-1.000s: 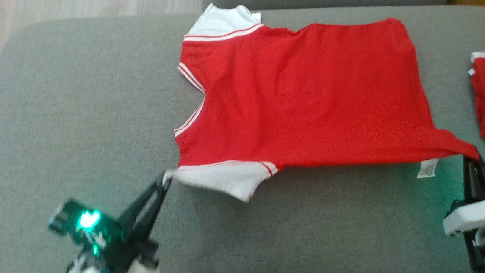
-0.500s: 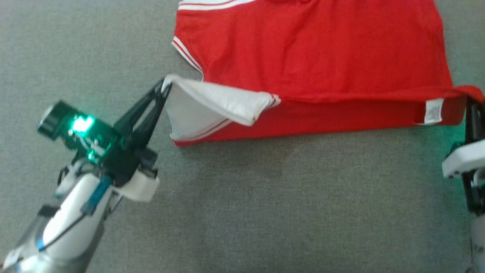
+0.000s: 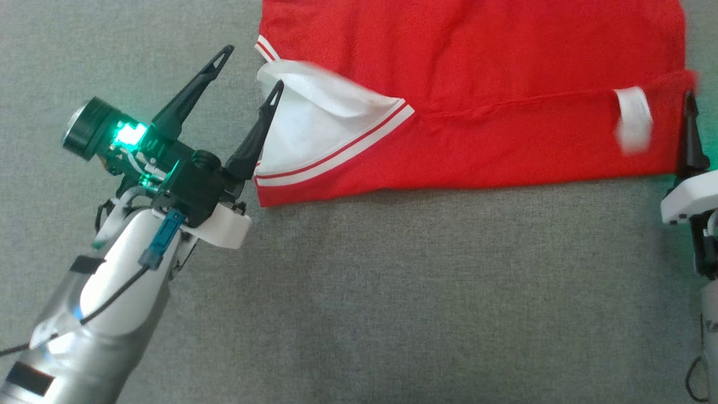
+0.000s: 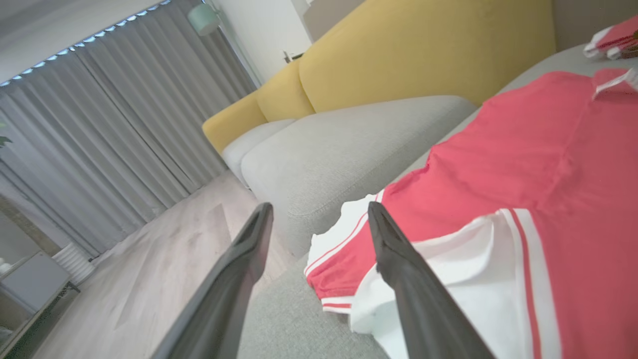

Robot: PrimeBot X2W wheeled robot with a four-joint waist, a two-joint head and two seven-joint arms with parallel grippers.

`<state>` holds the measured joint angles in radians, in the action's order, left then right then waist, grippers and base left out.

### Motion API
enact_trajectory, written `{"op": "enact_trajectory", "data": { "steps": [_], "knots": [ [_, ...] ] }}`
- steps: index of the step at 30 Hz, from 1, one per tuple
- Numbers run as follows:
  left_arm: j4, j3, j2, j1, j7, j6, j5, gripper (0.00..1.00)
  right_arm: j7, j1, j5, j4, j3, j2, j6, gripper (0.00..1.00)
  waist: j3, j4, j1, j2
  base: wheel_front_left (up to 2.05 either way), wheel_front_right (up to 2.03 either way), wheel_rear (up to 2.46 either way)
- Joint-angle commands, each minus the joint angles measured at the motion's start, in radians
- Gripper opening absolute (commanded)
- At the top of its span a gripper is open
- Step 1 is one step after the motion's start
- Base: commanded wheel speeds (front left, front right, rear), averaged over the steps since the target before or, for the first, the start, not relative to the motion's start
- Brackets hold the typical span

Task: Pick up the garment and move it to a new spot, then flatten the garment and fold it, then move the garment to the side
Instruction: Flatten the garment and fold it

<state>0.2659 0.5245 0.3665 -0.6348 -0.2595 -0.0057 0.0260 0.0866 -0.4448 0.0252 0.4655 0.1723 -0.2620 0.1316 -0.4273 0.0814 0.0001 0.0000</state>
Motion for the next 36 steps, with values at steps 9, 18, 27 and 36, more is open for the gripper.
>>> {"op": "enact_trajectory", "data": {
  "steps": [9, 18, 27, 36],
  "knots": [
    [-0.072, -0.093, -0.040, 0.154, -0.002, 0.116, -0.097, 1.00, 0.110, 0.018, -0.015, 0.019, 0.017, 0.033, -0.001, 1.00, 0.055, 0.004, -0.0001, 0.0000, 0.00, 0.00, 0.00],
    [-0.039, -0.154, -0.182, 0.358, -0.002, 0.046, -0.262, 1.00, 0.143, 0.054, -0.012, 0.070, 0.028, 0.053, -0.001, 1.00, 0.093, -0.002, -0.0001, 0.0000, 0.00, 0.00, 0.00],
    [0.202, -0.174, -0.227, 0.305, 0.014, 0.025, -0.320, 1.00, 0.156, 0.056, -0.013, 0.094, 0.015, 0.059, -0.001, 1.00, 0.105, -0.005, -0.0001, 0.0000, 0.00, 0.00, 0.00],
    [0.292, -0.176, -0.247, 0.240, 0.023, 0.001, -0.356, 1.00, 0.160, 0.051, -0.005, 0.118, 0.004, 0.048, -0.001, 1.00, 0.106, -0.020, -0.0001, 0.0000, 0.00, 0.00, 0.00]
  ]
}}
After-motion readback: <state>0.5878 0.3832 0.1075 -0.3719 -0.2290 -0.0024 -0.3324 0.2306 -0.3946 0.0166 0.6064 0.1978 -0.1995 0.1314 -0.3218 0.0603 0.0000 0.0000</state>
